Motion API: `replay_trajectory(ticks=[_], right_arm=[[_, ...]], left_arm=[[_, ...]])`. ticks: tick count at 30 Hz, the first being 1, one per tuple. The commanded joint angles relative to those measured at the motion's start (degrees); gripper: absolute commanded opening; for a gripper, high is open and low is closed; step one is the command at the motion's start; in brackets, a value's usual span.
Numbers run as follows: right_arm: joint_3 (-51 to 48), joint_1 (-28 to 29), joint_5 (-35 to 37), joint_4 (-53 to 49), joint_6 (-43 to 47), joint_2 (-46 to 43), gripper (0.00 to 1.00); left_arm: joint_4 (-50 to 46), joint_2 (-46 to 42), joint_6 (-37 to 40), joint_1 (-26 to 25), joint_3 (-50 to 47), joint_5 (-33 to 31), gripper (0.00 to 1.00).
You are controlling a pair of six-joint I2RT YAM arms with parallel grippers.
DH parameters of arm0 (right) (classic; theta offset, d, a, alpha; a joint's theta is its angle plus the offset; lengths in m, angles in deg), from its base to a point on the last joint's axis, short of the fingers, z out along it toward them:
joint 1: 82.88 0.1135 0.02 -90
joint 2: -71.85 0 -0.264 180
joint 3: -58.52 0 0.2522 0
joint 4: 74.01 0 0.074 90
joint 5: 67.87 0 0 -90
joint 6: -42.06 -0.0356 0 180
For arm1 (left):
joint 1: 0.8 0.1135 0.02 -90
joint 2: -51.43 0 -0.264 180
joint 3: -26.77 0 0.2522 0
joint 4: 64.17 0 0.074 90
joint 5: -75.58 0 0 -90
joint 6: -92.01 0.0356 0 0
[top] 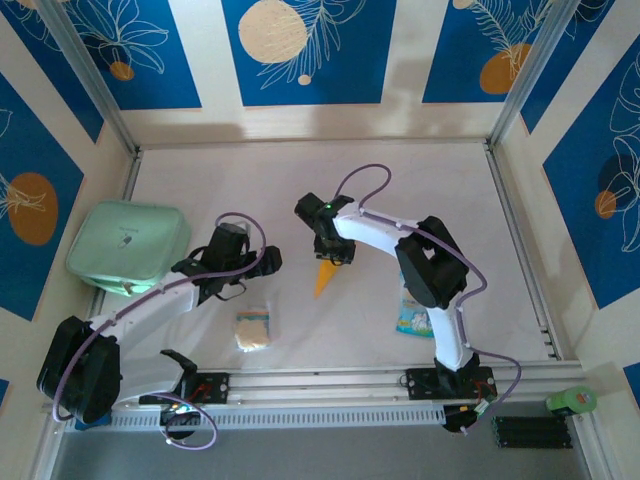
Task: Fold a paper plane with a square sheet of paper (pick it up from the middle)
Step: Turn over the paper at the center of the table.
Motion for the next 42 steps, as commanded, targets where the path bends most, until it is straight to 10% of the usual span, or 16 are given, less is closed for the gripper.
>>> replay_trajectory(ticks=[1,23,35,42], right_arm=[[1.5,0.2,3.4,-4.7,-2.8,0.4,0.42],[-6.3,-0.7,-1.5,5.2,1.3,-8.8,0.03],[-20.5,-4.9,-32.3,37.4,8.1,-15.8,0.0],[-26.6,-5.8,-39.3,45.6,8.8,-14.5,0.0]], left_arm=[[1.0,-0.7,0.0,0.7,-0.9,1.3,1.0],[3.0,0.6,-2.7,1.8,-1.0,3.6,0.99],[8.8,-0.6,-8.3,4.5,-4.2,12.5,0.99],[17.9,5.1,-13.2,4.4,-4.9,21.9,0.75]])
